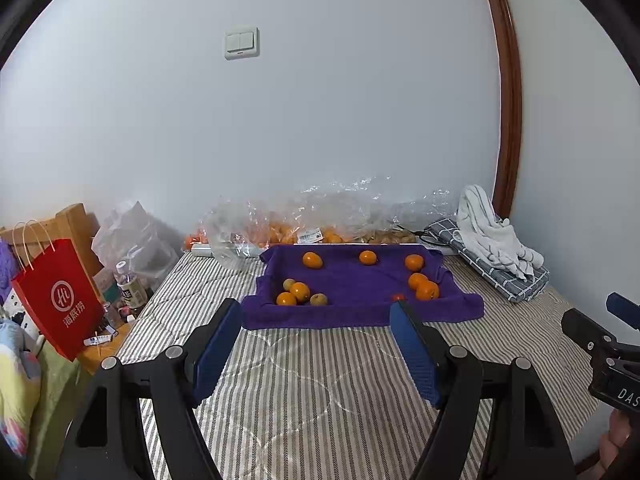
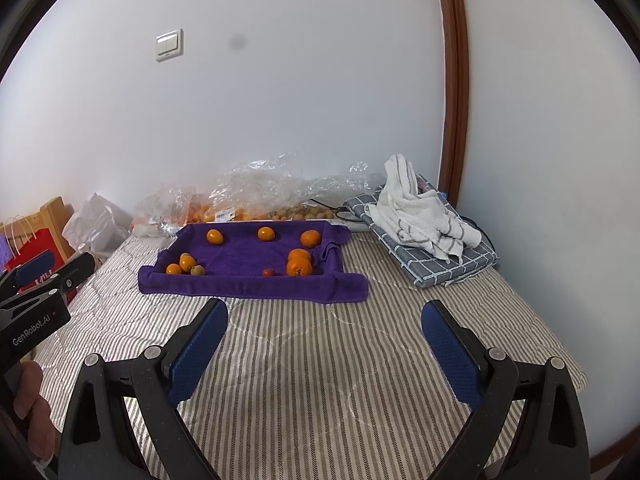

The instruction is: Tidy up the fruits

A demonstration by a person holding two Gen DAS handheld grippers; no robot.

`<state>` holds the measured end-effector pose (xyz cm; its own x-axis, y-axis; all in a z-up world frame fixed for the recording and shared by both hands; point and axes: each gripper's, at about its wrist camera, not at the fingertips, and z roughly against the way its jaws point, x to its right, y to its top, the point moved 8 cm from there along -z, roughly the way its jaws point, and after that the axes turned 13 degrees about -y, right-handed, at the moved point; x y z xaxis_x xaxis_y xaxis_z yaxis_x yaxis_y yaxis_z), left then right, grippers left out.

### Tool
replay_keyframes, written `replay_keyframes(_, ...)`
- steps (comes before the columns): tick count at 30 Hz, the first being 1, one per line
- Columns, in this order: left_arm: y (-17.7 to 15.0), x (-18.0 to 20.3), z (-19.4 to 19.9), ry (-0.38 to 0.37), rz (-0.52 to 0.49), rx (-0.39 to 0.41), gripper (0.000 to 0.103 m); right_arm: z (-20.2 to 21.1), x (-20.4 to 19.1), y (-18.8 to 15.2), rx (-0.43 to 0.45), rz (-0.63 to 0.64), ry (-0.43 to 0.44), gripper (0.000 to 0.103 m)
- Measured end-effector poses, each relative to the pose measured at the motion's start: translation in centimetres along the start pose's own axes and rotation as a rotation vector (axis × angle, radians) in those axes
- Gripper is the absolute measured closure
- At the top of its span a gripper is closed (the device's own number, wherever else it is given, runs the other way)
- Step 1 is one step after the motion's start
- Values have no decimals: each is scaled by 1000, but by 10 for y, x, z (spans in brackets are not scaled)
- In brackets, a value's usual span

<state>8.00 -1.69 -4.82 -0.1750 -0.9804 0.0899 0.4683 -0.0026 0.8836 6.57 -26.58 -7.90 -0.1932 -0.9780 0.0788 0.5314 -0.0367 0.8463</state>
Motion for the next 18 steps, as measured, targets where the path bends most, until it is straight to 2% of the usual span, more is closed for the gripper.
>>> replay_keyframes(9,2,-1,1,-7,3,5,28,-4,1,-1,1,-5,8,6)
replay_keyframes(18,-9,-10,-12,0,7,-23,28,-12,-8,-8,-10,8,9,6)
